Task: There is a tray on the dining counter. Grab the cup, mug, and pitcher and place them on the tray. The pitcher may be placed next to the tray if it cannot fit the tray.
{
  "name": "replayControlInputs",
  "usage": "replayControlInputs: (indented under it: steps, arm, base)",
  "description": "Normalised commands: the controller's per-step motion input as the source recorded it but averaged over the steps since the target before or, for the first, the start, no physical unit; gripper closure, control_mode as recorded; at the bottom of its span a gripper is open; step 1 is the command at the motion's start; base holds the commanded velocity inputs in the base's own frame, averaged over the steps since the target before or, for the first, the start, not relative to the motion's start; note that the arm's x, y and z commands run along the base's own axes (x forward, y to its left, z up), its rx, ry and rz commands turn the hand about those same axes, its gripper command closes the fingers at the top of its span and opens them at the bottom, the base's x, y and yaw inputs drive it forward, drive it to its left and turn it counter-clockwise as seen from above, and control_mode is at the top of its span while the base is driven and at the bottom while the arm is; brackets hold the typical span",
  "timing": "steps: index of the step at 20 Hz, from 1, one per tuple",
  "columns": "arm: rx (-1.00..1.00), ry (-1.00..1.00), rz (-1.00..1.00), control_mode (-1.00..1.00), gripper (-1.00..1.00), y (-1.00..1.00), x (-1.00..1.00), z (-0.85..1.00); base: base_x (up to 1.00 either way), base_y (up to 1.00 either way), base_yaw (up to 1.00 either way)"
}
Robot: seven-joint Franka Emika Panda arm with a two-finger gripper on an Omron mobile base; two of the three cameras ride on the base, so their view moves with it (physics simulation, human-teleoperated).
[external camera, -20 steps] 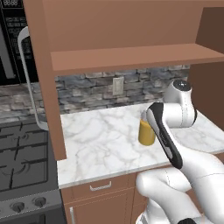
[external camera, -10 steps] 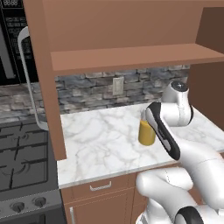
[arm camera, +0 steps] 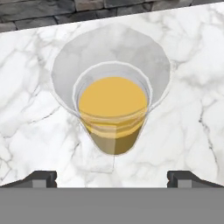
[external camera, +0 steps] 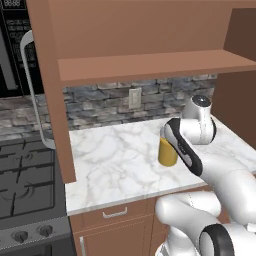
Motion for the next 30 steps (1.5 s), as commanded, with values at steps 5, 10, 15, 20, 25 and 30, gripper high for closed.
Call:
replayControlInputs:
  steps: [5,10,15,20,25,30]
  arm:
    - [0.0,0.0,0.0,-1.0,-1.0,0.0,0.21,-0.06]
    - [0.0,0.0,0.0,-1.0,-1.0,0.0,0.13,-0.07]
    - [0.0,0.01,0.0,-1.0,-1.0,0.0,0.09,-0.13]
    - [0.0,0.01,0.0,-1.0,-1.0,0.0,0.06,-0.05]
    - [0.0,0.02,0.0,-1.0,-1.0,0.0,0.08,-0.03]
    - [0.0,0.01,0.0,-1.0,-1.0,0.0,0.1,-0.15]
  base:
    - [0.0,0.0,0.0]
    - [0.0,0.0,0.0]
    - [0.0,0.0,0.0]
    - [0.0,0.0,0.0]
    - [0.0,0.0,0.0]
    - [0.0,0.0,0.0]
